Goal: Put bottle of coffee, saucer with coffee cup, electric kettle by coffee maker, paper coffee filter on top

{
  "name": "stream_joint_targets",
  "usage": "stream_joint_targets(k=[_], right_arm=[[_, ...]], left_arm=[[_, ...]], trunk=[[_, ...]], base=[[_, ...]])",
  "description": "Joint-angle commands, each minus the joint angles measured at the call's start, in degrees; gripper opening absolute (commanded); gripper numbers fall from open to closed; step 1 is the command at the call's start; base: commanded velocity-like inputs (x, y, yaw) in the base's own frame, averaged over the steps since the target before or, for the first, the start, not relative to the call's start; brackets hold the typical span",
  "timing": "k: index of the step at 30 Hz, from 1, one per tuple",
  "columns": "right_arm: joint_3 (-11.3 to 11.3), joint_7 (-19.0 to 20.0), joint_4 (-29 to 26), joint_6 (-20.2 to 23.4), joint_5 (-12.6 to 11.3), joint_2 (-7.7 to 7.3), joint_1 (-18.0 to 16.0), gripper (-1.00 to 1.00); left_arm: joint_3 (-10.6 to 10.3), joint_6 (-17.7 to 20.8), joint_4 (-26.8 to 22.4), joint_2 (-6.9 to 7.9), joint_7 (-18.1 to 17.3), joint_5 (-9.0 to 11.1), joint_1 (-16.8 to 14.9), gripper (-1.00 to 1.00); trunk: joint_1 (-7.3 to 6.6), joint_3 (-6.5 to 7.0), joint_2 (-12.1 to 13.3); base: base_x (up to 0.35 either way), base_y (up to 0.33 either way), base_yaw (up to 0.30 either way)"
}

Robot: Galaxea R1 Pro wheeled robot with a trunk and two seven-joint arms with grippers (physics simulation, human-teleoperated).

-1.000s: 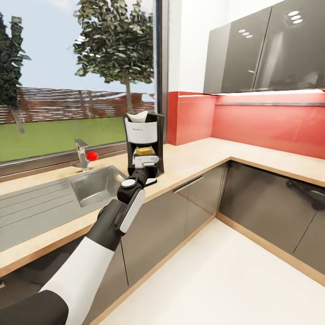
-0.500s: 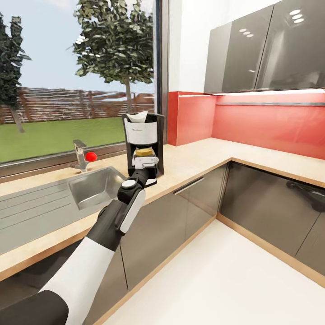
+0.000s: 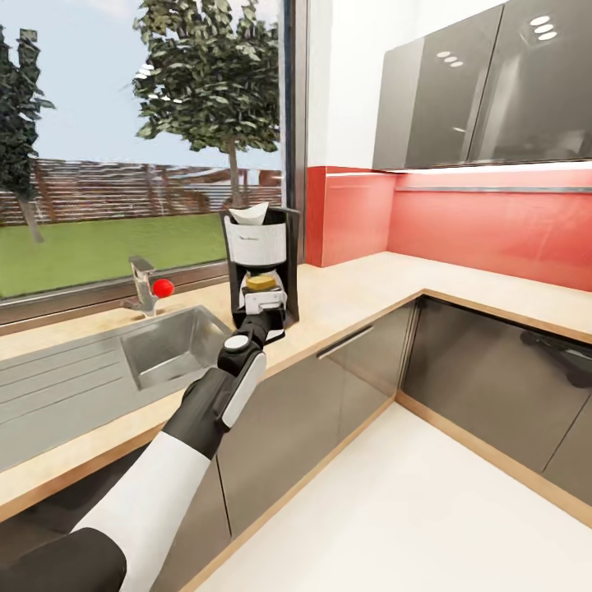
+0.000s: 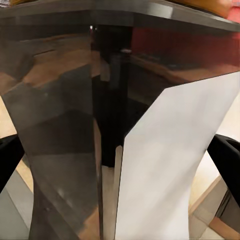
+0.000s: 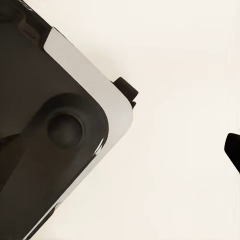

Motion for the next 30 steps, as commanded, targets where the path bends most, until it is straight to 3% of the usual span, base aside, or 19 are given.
stream_joint_targets(k=[1,30], right_arm=[[0.27,0.02,0.18,-0.43,0.01,0.00,-0.09,1.00],[0.26,0.02,0.17,-0.43,-0.03,0.00,-0.09,1.00]], left_arm=[[-0.12,0.05,0.50,0.00,0.46,0.47,-0.05,-1.00],[-0.26,-0.07,1.96,0.00,0.49,0.54,-0.05,-1.00]], trunk=[[0.00,-0.06,-0.04],[0.00,-1.73,-0.04]], base=[[0.018,0.000,0.000],[0.001,0.000,0.000]])
